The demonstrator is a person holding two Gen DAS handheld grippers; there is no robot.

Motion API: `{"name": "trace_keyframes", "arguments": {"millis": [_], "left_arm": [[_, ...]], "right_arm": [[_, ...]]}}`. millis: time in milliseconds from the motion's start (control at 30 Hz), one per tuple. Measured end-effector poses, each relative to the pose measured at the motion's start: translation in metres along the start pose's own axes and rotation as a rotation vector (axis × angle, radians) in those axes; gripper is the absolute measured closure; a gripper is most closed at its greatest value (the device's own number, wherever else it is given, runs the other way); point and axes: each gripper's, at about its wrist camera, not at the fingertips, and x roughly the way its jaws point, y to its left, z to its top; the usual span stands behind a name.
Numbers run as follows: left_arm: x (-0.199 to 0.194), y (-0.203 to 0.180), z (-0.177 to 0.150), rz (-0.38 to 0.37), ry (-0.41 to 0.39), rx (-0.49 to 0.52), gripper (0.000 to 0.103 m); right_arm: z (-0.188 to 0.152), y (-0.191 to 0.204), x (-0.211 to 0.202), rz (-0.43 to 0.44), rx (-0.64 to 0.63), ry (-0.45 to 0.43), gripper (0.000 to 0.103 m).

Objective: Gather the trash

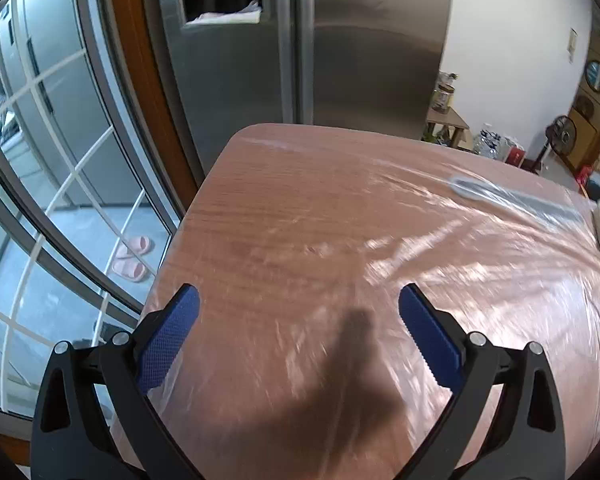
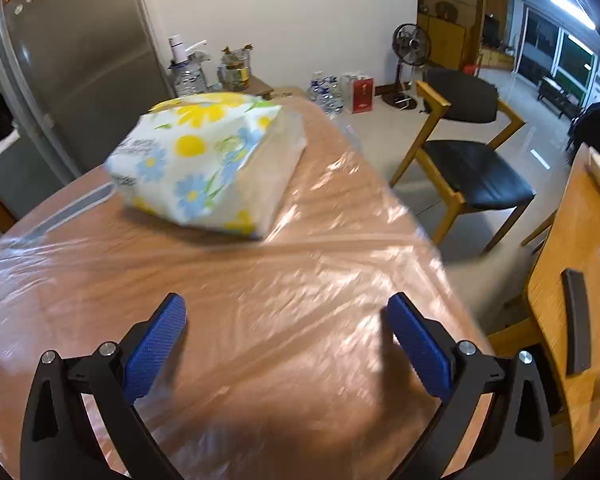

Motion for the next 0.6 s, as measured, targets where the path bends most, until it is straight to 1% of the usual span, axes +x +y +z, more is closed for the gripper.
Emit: {"name": "trace_keyframes", "arguments": {"millis": [200,267,333,600], "left_arm": [[0.012,0.0,0.007,0.017,0.003,0.009,0.003],[0.018,0.001,0.008,0.011,0.018,-0.002,0.003],[0.025,0.002,0.01,-0.001,0.044,-0.008,0.003],[0.027,0.003,0.011,-0.007,0.051,-0.009,0.002]], "right_arm": [[0.013,-0.004,0.012,-0.048,-0.027,-0.005,0.004],[0.015,-0.003,0.014,-0.055,-0.031,-0.002,0.004],[0.018,-0.002,0.015,-0.055,-0.031,-0.001,0.004],[0.019,-0.001,0.016,-0.055,-0.031,-0.001,0.004]]}}
